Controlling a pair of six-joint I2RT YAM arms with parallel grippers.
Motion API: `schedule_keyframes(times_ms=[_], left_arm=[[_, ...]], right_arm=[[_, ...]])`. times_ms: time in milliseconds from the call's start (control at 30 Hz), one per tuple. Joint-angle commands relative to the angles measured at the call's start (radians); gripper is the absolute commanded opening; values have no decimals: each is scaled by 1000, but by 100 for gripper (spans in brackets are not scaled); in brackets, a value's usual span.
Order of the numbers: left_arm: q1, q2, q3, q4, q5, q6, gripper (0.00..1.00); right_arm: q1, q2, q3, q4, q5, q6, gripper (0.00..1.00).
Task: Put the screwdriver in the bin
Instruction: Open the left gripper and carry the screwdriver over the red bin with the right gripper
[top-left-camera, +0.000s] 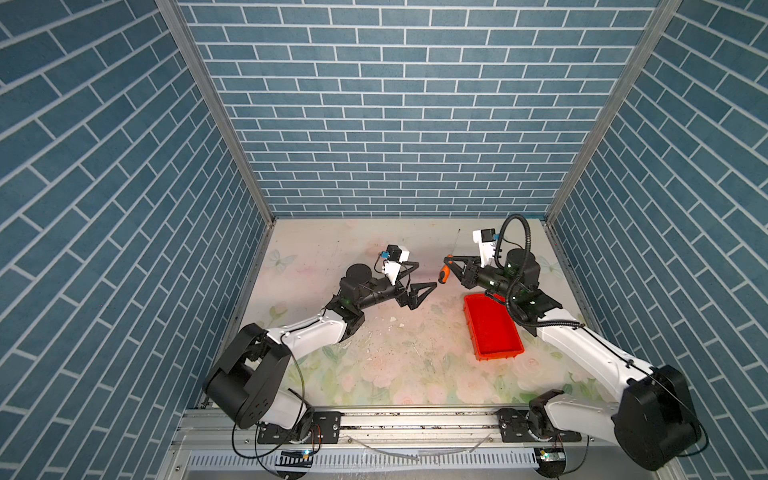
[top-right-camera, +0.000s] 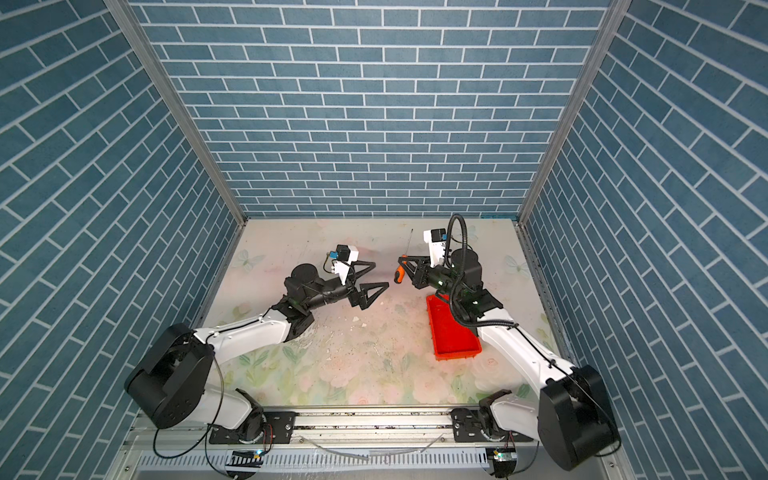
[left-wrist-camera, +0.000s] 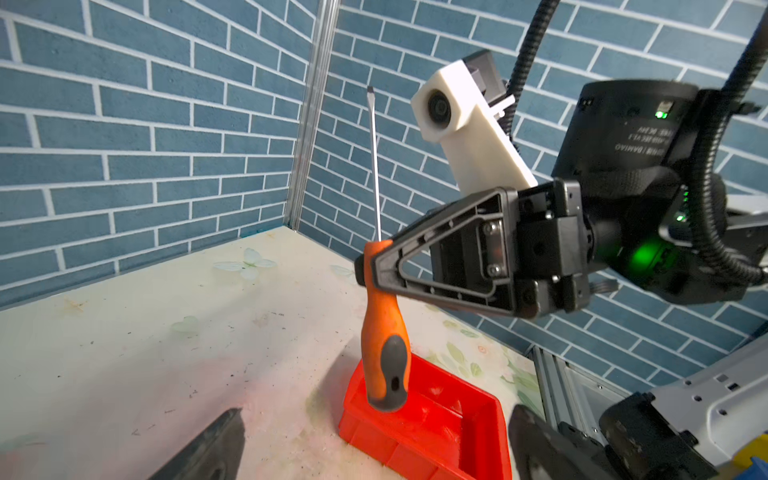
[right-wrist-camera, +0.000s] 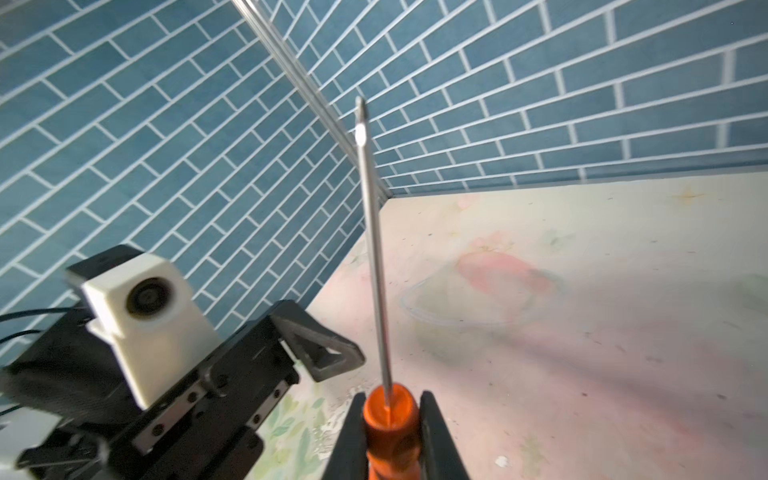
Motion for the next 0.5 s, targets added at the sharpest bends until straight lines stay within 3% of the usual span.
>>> schedule_keyframes(times_ms=[0, 133, 267, 467], left_arm=[[-65, -72, 1, -201, -82, 233, 100], [-143, -121, 26, -405, -157, 423, 100], [-200, -129, 27, -457, -207, 505, 100], [-246, -121, 3, -411, -171, 557, 100]], right_arm=[[-6, -90, 11, -273, 234, -145, 0], [-7, -157, 10, -496, 423, -153, 0], [-8, -157, 39, -737, 578, -41, 0], [-7, -156, 14, -906, 516, 145, 0]])
